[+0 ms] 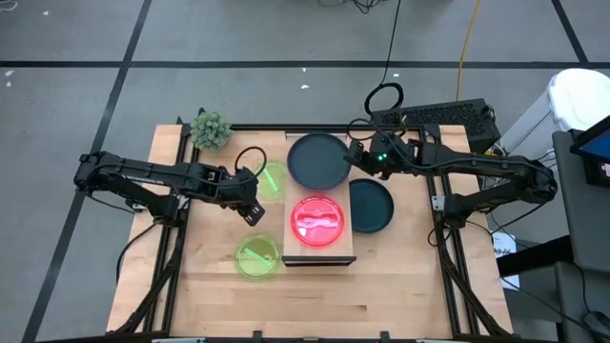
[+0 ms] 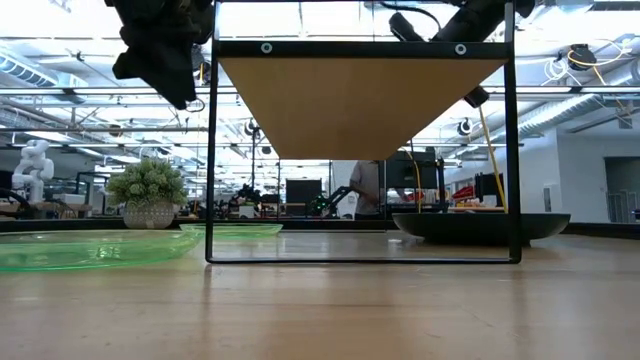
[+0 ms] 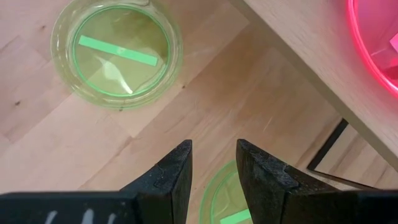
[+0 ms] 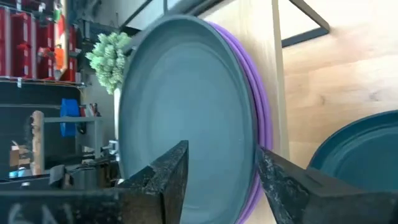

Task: Place and stack plates onto a shelf
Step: Stack the bottom dark green plate on top of the purple plate on the shelf, then stack the bottom green plate on top of the pink plate on the shelf

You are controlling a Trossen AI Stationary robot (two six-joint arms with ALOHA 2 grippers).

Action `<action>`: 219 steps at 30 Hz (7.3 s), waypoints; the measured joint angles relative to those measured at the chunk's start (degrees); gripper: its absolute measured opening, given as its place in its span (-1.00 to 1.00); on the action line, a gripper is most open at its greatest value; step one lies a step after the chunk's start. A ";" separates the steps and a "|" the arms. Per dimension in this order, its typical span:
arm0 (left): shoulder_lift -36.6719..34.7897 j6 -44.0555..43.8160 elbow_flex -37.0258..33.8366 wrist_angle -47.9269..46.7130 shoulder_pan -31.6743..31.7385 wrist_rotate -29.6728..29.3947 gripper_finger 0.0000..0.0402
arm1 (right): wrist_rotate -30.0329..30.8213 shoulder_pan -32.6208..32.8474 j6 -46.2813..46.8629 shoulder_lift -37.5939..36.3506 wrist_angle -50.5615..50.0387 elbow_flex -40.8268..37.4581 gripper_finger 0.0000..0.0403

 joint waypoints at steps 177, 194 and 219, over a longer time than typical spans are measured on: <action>-33.15 -37.78 -29.52 26.74 -18.00 12.78 -0.98 | 5.84 23.75 -8.76 -8.48 -6.67 -0.02 -0.16; -32.96 -30.74 -20.35 31.37 -9.87 1.85 -0.99 | 5.93 28.40 -4.26 -8.48 -14.23 -0.02 -0.16; -18.23 -22.78 -8.00 31.30 5.41 16.06 -0.99 | 5.45 28.64 -5.98 -8.48 -18.74 -0.02 -0.16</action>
